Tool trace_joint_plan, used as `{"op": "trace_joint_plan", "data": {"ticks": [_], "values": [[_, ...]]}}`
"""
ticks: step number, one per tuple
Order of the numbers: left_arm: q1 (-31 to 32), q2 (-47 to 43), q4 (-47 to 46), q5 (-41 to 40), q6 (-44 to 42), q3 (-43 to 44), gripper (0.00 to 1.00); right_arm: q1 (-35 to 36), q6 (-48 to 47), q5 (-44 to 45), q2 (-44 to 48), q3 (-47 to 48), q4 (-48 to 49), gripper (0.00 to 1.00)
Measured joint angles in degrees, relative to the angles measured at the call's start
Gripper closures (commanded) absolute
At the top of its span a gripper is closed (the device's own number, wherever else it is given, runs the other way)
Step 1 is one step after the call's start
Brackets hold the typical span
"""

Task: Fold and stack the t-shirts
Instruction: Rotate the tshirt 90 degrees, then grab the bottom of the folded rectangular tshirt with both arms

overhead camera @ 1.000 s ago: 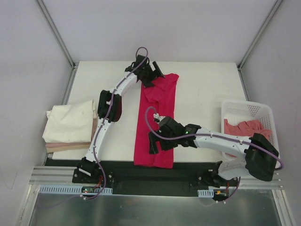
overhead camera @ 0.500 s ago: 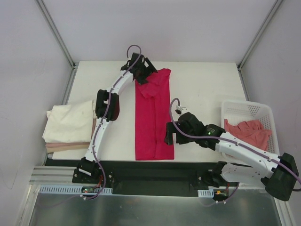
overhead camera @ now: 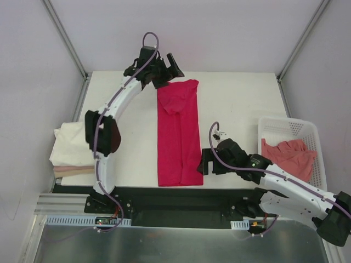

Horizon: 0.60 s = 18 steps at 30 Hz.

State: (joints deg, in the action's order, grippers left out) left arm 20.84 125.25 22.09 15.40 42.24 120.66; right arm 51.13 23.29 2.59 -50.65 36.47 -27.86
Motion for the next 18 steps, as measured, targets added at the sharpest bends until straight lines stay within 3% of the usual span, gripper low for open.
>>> {"op": "trace_joint_plan", "data": {"ticks": [4,9,14,18], "values": [[2.8,-22.5,-2.2,-0.9,-1.8,-21.9,0.01,0.0,1.8,-2.2,2.2,-4.5,1.7,0.04],[15.9,-48.4,-3.8,-9.7,-2.4,-52.9,0.01,0.0,4.0,-4.2,4.1,-8.2,3.2,0.03],[27.8,-61.8,-1.4,-16.0,6.3,-79.9,0.01,0.0,6.4,-5.3,3.5,-9.2,4.1,0.03],[33.7,-67.5,1.6,-17.6,13.3,-90.6,0.01,0.0,8.1,-6.3,1.1,-9.2,5.8,0.02]]}}
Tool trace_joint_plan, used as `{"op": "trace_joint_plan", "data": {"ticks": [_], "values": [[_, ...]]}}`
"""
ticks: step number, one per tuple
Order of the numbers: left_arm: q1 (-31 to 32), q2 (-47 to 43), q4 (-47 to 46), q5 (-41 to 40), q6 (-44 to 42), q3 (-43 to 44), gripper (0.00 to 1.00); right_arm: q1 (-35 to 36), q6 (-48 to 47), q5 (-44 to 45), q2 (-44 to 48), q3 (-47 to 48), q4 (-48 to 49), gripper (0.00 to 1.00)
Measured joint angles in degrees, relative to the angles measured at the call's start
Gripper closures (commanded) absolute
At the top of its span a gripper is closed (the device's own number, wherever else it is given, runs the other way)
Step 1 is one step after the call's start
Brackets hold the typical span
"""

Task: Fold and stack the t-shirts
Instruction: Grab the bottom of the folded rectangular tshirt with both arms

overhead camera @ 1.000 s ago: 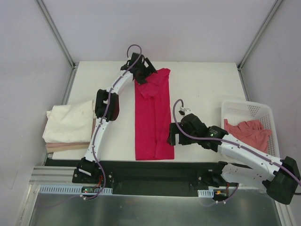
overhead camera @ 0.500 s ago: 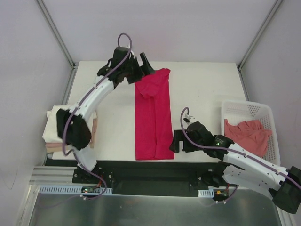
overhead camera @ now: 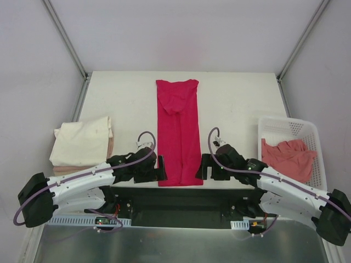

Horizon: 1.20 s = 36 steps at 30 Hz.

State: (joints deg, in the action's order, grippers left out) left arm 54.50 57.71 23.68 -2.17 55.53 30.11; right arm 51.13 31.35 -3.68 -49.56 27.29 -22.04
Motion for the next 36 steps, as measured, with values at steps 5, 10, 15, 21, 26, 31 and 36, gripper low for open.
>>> {"op": "trace_joint_plan", "data": {"ticks": [5,10,15,21,26,31,36], "values": [[1.8,-3.1,-1.4,-1.0,5.3,-2.0,0.07,0.0,1.8,-0.9,-5.2,0.0,1.7,0.05],[1.8,0.0,-4.9,-1.0,7.5,-3.2,0.28,0.0,3.2,-2.0,-10.3,0.0,3.5,0.15],[1.8,4.6,-7.2,0.5,8.7,-3.7,0.53,0.0,4.1,-2.8,-13.2,0.0,3.9,0.22],[1.8,5.3,-9.3,1.2,9.9,-5.0,0.69,0.1,4.9,-3.6,-15.1,0.0,5.9,0.37],[1.8,5.4,-10.2,1.7,10.1,-5.7,0.86,0.5,5.7,-4.7,-17.1,0.0,8.1,0.51],[1.8,5.4,-11.1,2.2,10.5,-6.6,0.90,0.9,6.4,-4.5,-17.9,-0.4,8.0,0.82],[1.8,2.5,-11.8,3.2,11.3,-8.7,1.00,1.0,7.6,-4.2,-16.9,-2.1,8.0,0.97]]}}
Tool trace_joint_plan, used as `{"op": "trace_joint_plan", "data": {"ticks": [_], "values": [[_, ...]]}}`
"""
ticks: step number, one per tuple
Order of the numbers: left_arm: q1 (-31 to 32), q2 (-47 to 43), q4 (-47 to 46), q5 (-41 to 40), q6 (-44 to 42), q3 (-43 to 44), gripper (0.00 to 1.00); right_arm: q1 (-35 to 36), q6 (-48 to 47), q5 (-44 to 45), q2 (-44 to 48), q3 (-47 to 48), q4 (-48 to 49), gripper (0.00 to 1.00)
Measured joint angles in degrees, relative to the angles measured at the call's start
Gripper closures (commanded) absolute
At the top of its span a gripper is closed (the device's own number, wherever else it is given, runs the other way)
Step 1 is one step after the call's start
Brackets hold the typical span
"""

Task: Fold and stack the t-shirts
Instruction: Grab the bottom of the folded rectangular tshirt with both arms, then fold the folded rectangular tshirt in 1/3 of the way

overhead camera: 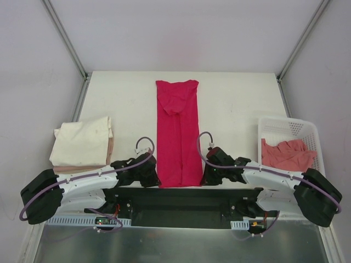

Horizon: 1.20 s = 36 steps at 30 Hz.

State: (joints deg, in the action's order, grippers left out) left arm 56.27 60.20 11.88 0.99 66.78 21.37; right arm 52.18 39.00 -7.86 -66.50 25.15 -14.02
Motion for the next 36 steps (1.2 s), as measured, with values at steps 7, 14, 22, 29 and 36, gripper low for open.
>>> {"op": "trace_joint_plan", "data": {"ticks": [7,14,22,29,36], "values": [[0.0,-5.8,-0.6,2.3,1.5,-4.0,1.00,1.3,1.0,0.0,5.8,-3.6,-1.0,0.99],[1.1,-9.9,1.0,3.3,1.6,-4.7,1.00,3.9,0.7,-0.1,9.3,-3.4,-2.6,0.99],[0.8,-9.6,3.2,-3.3,-0.9,3.6,1.00,2.1,-4.9,5.8,8.4,9.1,-7.6,0.99],[-10.2,-2.6,3.3,-5.9,-7.8,13.9,1.00,-4.0,-11.2,9.3,1.3,20.5,-9.1,0.99],[-19.9,9.0,3.4,-5.4,-16.0,25.5,1.00,-11.3,-17.4,10.0,-9.3,32.2,-9.6,0.99]]}}
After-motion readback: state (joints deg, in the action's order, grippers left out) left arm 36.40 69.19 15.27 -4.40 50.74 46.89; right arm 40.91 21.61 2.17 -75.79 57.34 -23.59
